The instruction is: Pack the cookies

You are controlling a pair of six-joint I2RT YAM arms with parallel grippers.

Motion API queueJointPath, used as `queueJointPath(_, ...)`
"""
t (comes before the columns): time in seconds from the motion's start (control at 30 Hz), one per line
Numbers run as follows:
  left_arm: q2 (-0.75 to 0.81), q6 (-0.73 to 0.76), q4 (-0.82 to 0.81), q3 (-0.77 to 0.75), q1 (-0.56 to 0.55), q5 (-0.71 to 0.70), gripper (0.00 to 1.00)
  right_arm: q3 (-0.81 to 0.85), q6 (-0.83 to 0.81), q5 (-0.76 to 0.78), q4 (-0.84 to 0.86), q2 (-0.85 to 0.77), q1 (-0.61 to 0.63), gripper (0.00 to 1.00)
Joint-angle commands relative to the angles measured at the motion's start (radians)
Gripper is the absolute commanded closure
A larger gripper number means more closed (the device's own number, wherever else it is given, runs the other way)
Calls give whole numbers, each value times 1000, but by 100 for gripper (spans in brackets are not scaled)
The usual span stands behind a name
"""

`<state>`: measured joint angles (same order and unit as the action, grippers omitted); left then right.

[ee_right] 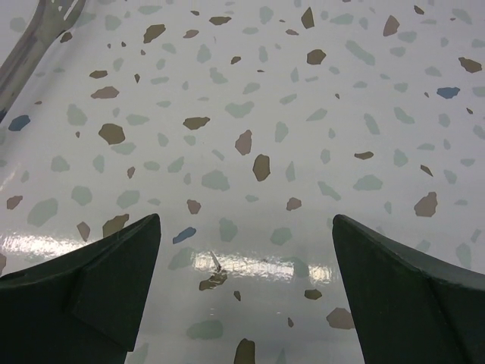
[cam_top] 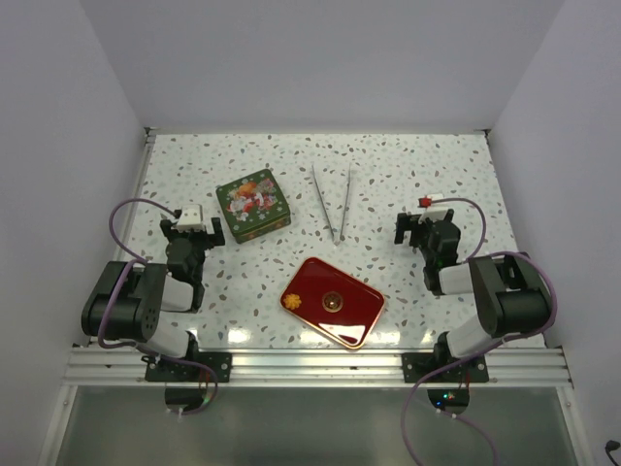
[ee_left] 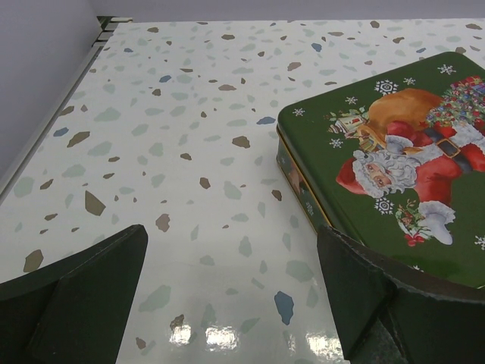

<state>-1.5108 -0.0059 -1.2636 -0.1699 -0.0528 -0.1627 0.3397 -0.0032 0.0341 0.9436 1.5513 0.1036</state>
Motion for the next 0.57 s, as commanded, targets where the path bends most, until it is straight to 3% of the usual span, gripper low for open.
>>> queueJointPath(0.0, 1, 20, -94, 3, -2, -6, 0, 7, -18, 1, 70, -19, -4, 1)
queueJointPath(0.53, 1, 20, -94, 3, -2, -6, 0, 5, -26, 20, 67, -19, 10, 1)
